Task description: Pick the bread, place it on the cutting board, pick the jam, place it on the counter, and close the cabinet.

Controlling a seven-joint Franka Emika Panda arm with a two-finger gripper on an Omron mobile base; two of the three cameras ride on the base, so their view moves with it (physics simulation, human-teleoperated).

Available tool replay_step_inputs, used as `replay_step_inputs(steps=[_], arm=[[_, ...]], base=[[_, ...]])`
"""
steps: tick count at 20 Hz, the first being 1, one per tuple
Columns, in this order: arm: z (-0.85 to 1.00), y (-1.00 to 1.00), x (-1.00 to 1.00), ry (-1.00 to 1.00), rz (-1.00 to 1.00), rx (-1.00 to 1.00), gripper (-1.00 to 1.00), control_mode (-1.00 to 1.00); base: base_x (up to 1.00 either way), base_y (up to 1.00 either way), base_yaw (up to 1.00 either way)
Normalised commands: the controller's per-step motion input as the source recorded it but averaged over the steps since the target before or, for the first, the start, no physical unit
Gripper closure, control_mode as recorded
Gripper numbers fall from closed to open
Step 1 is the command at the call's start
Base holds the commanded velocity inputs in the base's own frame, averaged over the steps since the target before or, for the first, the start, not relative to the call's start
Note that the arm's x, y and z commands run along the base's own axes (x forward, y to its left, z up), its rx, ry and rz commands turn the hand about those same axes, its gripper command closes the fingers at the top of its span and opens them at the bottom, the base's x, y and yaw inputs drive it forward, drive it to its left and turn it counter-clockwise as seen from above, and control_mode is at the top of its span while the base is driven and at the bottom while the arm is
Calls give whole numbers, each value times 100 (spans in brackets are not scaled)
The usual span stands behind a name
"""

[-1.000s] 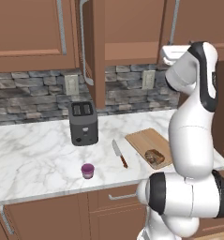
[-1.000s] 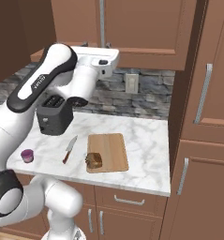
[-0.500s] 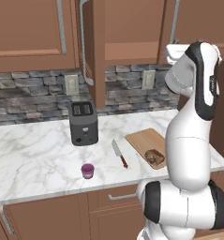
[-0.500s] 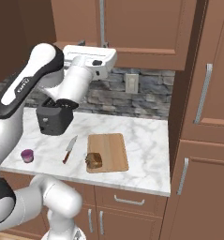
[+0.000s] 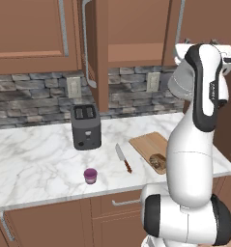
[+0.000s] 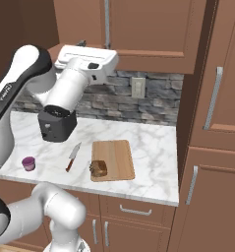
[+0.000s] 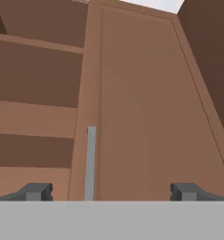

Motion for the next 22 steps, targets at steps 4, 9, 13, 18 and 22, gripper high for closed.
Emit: replay_step_inputs(steps=[4,9,13,18,22], arm=[[13,0,-39,0,-7,0,-100,-100],[10,0,-42,0,-6,0,-100,-100],[9,0,-43,0,-6,0,-100,-100],[3,0,-36,0,-6,0,-100,-100],[0,8,-35,0,-7,0,-100,-100]], base=[[0,0,0],[0,0,0],[0,0,0],[0,0,0],[0,0,0]])
